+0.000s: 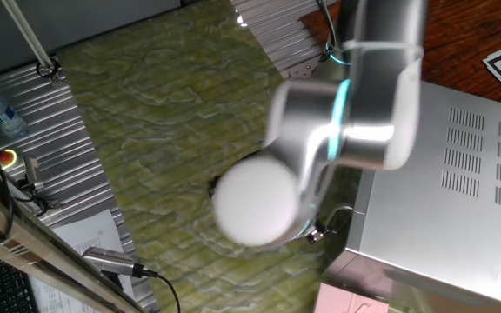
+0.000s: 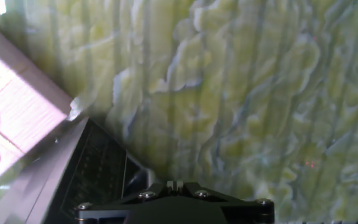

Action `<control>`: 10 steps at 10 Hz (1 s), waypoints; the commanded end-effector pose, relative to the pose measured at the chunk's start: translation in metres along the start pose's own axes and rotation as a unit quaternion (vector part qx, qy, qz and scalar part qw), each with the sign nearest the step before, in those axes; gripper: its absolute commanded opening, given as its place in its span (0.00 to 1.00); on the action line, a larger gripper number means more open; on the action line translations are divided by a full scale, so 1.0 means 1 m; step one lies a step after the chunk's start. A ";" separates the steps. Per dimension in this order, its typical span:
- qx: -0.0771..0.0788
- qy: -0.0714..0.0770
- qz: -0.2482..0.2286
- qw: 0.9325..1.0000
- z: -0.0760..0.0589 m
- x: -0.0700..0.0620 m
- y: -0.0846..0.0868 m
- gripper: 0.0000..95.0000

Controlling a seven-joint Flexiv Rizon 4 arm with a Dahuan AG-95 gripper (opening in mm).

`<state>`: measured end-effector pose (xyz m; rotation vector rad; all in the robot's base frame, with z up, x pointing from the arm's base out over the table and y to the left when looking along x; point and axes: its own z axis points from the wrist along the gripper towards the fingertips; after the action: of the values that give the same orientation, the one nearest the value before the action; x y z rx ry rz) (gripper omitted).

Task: Open the microwave door

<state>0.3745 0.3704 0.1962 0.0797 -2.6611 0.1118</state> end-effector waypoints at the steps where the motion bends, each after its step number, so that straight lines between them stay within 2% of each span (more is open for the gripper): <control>1: 0.005 0.046 -0.060 0.997 -0.002 0.004 0.002 0.00; 3: 0.005 0.048 -0.102 0.994 -0.002 0.004 0.002 0.00; 4: 0.005 0.050 -0.124 0.991 -0.002 0.004 0.003 0.40; 6: 0.009 0.065 -0.136 0.988 0.000 0.003 0.007 0.40; 8: 0.012 0.089 -0.139 0.986 0.003 0.001 0.012 0.40; 10: 0.009 0.094 -0.156 0.983 0.009 0.001 0.013 0.40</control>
<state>0.3702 0.3832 0.1893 0.4627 -2.4215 0.0461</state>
